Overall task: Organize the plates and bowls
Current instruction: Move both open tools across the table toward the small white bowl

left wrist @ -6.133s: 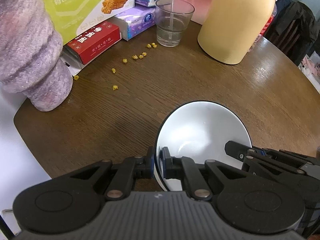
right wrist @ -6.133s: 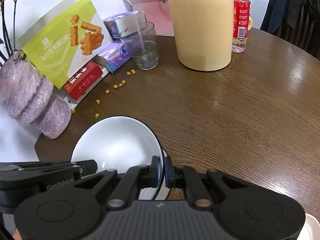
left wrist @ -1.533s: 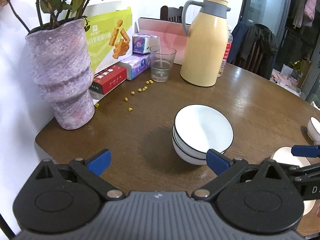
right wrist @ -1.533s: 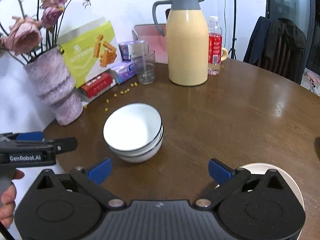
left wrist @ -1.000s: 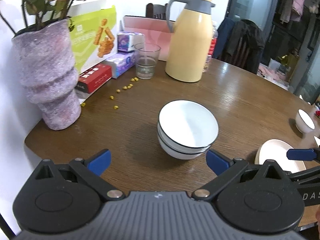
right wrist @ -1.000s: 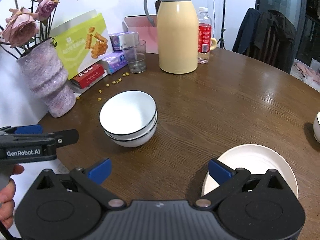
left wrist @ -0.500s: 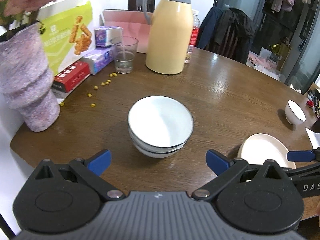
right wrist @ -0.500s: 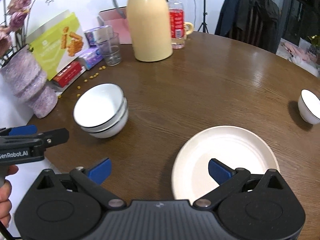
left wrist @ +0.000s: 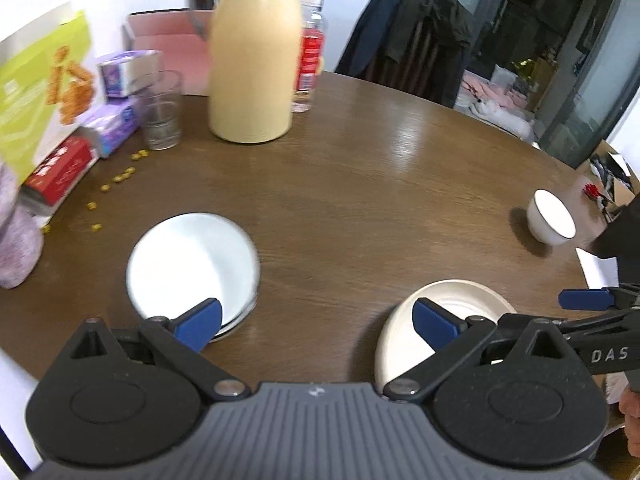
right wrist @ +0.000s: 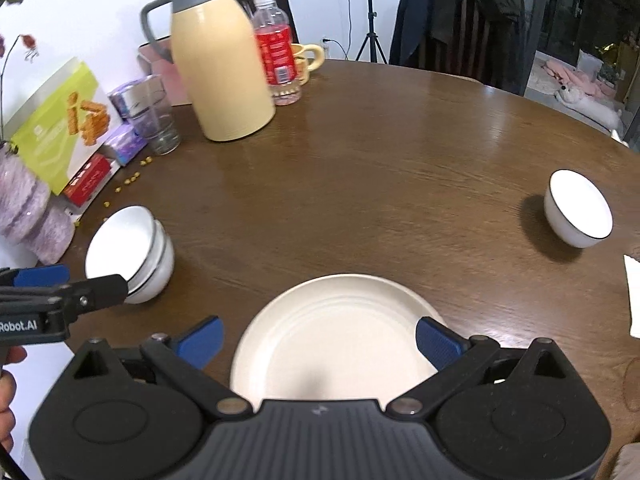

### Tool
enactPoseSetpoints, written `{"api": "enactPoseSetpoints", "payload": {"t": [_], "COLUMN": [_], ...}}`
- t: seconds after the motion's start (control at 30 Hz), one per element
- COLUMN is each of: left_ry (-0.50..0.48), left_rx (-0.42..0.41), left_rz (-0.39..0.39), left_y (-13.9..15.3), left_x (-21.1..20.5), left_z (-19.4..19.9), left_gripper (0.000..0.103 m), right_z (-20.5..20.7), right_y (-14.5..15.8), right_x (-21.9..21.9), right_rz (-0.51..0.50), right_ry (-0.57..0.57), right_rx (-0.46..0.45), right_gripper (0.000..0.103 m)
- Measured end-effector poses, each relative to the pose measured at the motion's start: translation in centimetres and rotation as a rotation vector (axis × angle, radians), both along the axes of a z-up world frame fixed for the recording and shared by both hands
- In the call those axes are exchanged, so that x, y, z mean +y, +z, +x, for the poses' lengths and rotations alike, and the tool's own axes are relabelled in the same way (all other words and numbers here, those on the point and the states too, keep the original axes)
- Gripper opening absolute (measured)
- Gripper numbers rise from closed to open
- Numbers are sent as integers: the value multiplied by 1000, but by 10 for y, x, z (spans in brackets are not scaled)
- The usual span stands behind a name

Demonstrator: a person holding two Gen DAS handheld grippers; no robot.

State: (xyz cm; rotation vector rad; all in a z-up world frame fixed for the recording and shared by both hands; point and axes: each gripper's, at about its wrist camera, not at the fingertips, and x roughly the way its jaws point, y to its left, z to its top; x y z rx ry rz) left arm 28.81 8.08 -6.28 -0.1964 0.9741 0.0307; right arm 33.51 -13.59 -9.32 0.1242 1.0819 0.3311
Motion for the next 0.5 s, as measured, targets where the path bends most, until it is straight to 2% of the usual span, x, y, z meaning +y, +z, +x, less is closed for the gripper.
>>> {"api": "enactPoseSetpoints", "payload": {"t": [0.5], "left_ry": [-65], "left_rx": [102], "left_rz": [-17], "left_y": [1], "left_x": [-91], "left_z": [80], "left_gripper": [103], "right_z": [46], "right_y": [-25], "right_x": [-91], "right_rz": [13], "right_ry": [-15], "right_rx": [91], "right_gripper": [102]}}
